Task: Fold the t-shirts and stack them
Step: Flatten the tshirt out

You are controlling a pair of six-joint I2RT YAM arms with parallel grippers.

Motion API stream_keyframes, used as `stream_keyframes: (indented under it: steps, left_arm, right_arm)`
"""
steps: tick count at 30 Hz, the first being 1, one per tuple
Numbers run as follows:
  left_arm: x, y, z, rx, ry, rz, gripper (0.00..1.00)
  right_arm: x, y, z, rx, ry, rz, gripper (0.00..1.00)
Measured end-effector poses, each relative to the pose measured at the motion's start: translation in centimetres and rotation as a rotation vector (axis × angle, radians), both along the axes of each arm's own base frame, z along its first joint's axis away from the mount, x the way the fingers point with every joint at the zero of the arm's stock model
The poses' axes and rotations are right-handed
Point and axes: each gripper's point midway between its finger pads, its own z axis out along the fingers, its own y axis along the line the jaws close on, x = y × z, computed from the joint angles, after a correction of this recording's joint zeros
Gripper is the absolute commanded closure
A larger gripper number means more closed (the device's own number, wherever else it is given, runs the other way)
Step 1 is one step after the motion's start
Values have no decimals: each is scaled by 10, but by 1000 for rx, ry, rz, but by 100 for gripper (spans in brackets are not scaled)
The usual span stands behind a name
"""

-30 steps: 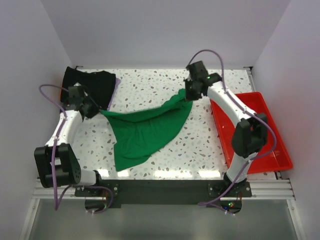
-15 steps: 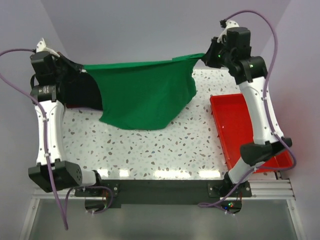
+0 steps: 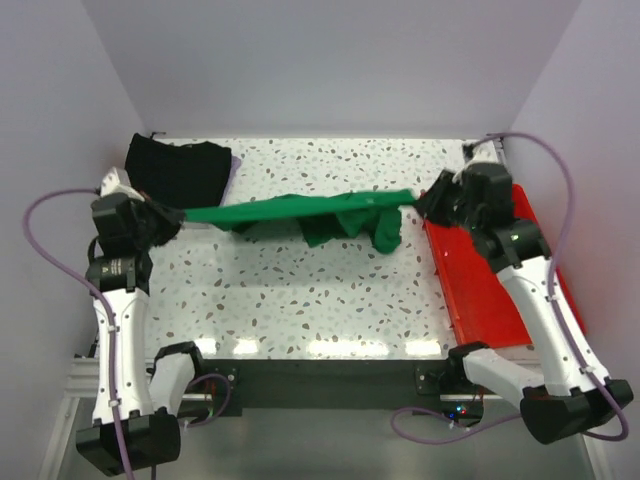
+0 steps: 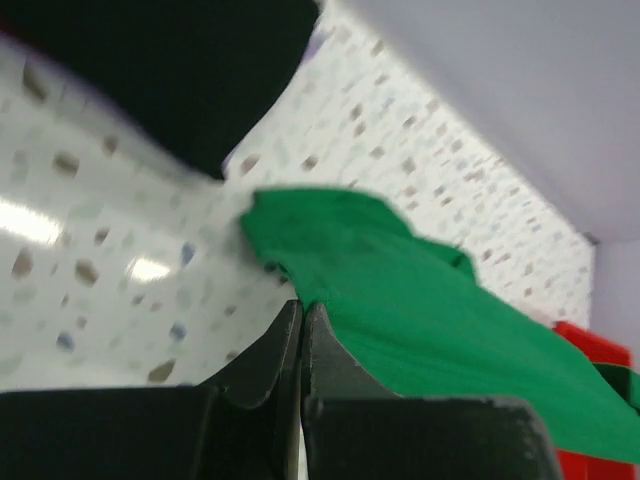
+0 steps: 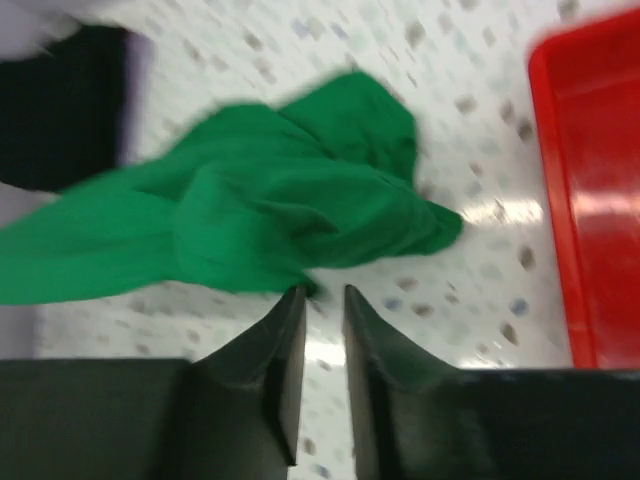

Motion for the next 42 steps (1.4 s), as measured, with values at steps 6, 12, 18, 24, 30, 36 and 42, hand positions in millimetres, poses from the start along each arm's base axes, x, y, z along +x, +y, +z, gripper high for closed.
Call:
stream_keyframes:
  steps: [6, 12, 18, 24, 30, 36, 42]
  left_arm:
    - [-52, 3, -141, -48, 413, 69, 100]
    - [-57, 4, -149, -33, 439, 66, 100]
    - [-56, 2, -155, -31, 461, 44, 100]
    - [-57, 0, -160, -35, 470, 30, 100]
    - [-56, -2, -161, -40, 473, 19, 100]
    - [-57, -2, -161, -35, 473, 13, 100]
    - [-57, -2, -161, -29, 476, 8, 100]
  right_arm:
    - [-78, -28, -182, -139, 543, -48, 31]
    - [-68, -19, -177, -123, 517, -8, 33]
    - [-10, 48, -180, -190, 473, 196, 31]
    - [10, 133, -198, -220, 414, 437, 32]
    - [27, 174, -238, -234, 428, 577, 32]
    - [30, 185, -267, -280, 437, 668, 33]
    - [34, 192, -267, -302, 398, 735, 34]
